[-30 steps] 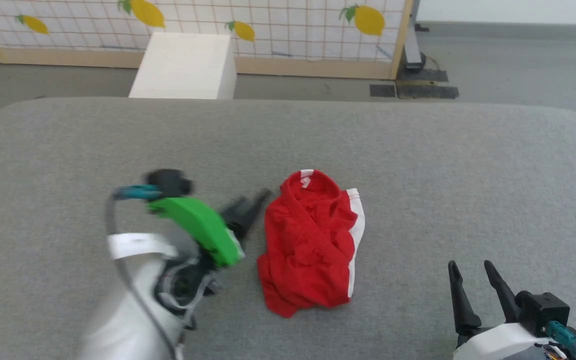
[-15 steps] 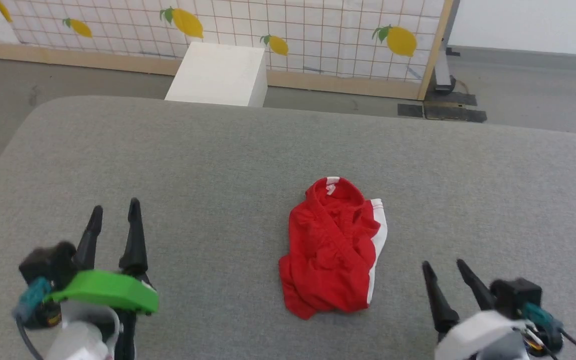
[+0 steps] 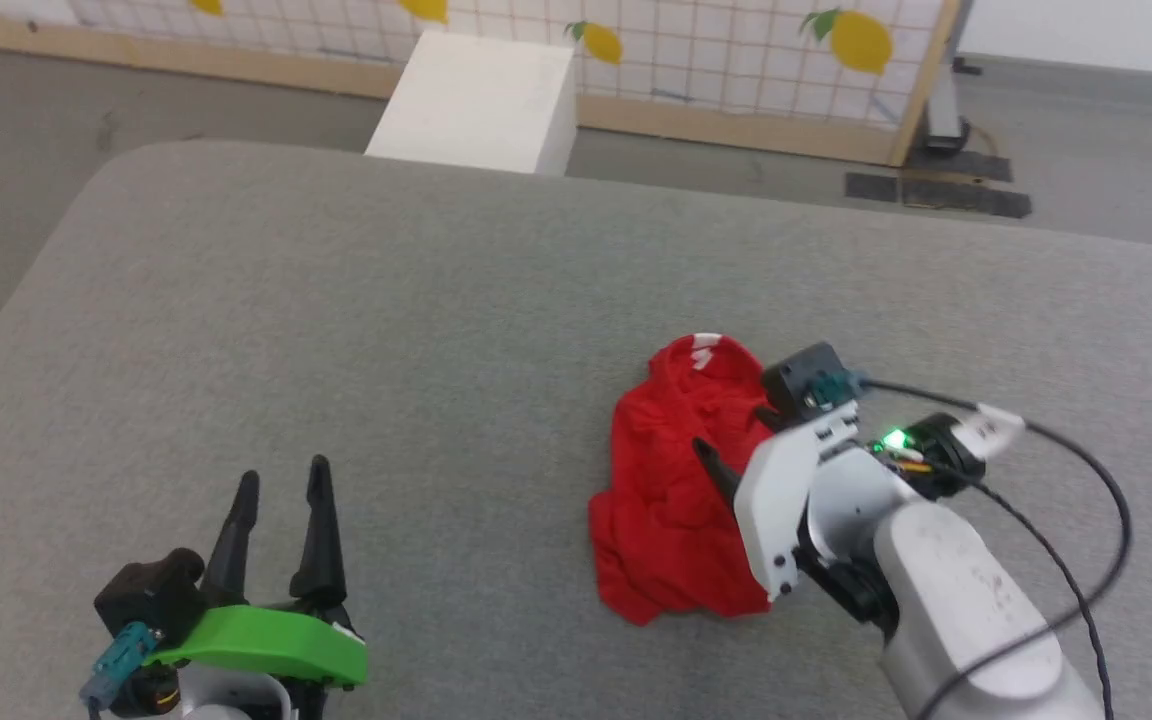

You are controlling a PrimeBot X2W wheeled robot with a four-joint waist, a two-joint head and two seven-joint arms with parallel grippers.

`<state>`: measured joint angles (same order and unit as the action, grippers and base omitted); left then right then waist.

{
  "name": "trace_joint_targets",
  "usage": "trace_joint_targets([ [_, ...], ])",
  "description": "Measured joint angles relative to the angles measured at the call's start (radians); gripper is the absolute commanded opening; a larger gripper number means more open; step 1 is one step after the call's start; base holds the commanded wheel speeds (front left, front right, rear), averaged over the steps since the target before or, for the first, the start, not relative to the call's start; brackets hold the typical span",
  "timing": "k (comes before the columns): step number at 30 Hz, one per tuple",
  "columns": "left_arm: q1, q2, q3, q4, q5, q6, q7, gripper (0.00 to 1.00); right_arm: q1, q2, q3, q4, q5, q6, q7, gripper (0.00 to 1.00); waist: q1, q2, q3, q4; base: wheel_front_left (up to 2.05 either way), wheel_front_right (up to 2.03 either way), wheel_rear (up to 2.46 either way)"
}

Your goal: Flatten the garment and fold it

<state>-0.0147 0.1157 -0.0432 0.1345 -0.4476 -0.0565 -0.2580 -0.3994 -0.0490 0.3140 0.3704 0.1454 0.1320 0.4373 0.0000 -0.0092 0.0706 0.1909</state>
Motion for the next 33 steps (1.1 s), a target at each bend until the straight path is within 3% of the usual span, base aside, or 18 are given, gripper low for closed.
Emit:
trace_joint_targets([
  [9, -0.018, -0.034, 0.035, 0.035, 0.027, -0.041, 0.0, 1.0, -0.079, 0.0, 0.076, 0.159, 0.008, 0.0, 0.101, 1.0, 0.0, 0.0, 0.053, 0.074, 0.0, 0.0, 0.0],
  [10, -0.018, -0.037, 0.039, 0.039, 0.028, -0.043, 0.0, 1.0, -0.079, 0.0, 0.079, 0.169, 0.018, 0.0, 0.104, 0.95, 0.0, 0.0, 0.059, 0.079, 0.0, 0.0, 0.0],
  [11, -0.018, -0.04, 0.043, 0.041, 0.03, -0.044, 0.0, 1.0, -0.08, 0.0, 0.08, 0.173, 0.026, 0.0, 0.104, 0.38, 0.0, 0.0, 0.063, 0.083, 0.0, 0.0, 0.0],
  [12, -0.018, -0.043, 0.049, 0.043, 0.033, -0.046, 0.0, 1.0, -0.081, -0.001, 0.084, 0.174, 0.032, 0.0, 0.101, 0.11, 0.0, 0.0, 0.068, 0.086, 0.0, 0.0, 0.0],
  [13, -0.018, -0.045, 0.053, 0.045, 0.036, -0.049, 0.0, 1.0, -0.083, -0.002, 0.085, 0.172, 0.037, 0.0, 0.091, 0.0, 0.0, 0.0, 0.071, 0.087, 0.0, 0.0, 0.0],
  [19, -0.018, -0.05, 0.063, 0.05, 0.045, -0.058, 0.0, 1.0, -0.092, 0.0, 0.044, 0.091, 0.095, 0.0, -0.027, 0.0, 0.0, 0.0, 0.065, 0.064, 0.0, 0.0, 0.0],
  [23, -0.018, -0.053, 0.046, 0.061, 0.048, -0.065, 0.0, 1.0, -0.052, 0.001, -0.089, -0.029, 0.103, 0.0, -0.094, 0.0, 0.0001, 0.0, 0.048, 0.033, 0.0, 0.0, 0.0],
  [30, -0.018, -0.056, 0.017, 0.078, 0.048, -0.066, 0.0, 1.0, 0.256, -0.002, -0.391, -0.213, 0.106, 0.0, -0.078, 0.0, 0.0, 0.0, 0.026, -0.021, 0.0, 0.0, 0.0],
  [33, -0.018, -0.057, 0.003, 0.09, 0.044, -0.066, 0.0, 1.0, 0.406, -0.006, -0.425, -0.22, 0.142, 0.0, -0.03, 0.0, 0.0, 0.0, 0.02, -0.04, 0.0, 0.0, 0.0],
])
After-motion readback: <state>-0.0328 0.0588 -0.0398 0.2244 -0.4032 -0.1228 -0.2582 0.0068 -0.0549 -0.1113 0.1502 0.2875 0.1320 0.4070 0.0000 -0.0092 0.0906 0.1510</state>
